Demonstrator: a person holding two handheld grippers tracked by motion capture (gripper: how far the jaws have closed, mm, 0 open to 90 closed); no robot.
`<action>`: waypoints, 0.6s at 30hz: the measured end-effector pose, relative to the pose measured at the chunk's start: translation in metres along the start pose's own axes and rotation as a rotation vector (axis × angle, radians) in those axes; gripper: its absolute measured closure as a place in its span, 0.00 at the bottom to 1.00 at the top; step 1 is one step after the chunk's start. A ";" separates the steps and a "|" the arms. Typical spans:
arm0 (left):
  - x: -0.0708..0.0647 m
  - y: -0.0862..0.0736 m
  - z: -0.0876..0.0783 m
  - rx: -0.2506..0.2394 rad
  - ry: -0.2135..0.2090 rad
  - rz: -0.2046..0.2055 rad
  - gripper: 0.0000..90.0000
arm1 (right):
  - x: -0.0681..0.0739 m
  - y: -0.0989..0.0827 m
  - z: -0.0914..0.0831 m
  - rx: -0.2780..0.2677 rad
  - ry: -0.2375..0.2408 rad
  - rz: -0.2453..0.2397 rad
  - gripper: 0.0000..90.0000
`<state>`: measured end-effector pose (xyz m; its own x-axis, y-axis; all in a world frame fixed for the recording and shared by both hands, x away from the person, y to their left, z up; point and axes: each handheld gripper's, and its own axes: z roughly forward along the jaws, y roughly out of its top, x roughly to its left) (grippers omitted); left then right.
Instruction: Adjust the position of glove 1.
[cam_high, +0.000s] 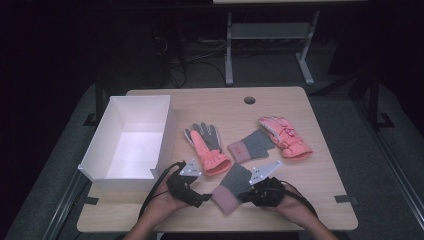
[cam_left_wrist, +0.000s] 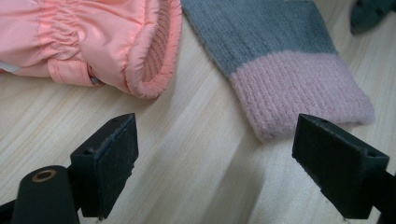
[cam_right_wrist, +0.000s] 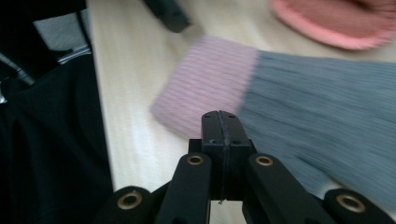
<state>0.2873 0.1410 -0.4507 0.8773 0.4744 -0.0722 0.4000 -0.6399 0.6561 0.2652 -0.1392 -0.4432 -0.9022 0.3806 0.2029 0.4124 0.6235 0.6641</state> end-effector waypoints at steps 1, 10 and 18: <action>-0.001 0.000 0.001 -0.008 0.002 -0.008 0.15 | -0.003 -0.001 -0.002 -0.003 -0.013 -0.007 0.98; -0.007 0.011 0.002 -0.009 -0.008 0.000 0.17 | -0.027 -0.018 -0.028 -0.052 -0.111 0.096 0.72; -0.013 0.020 0.009 -0.008 -0.022 0.022 0.19 | -0.049 -0.025 -0.042 -0.092 -0.199 0.161 0.70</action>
<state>0.2861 0.1170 -0.4435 0.8915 0.4469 -0.0737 0.3783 -0.6451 0.6638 0.2940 -0.2020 -0.4392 -0.7794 0.6025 0.1717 0.5272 0.4827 0.6993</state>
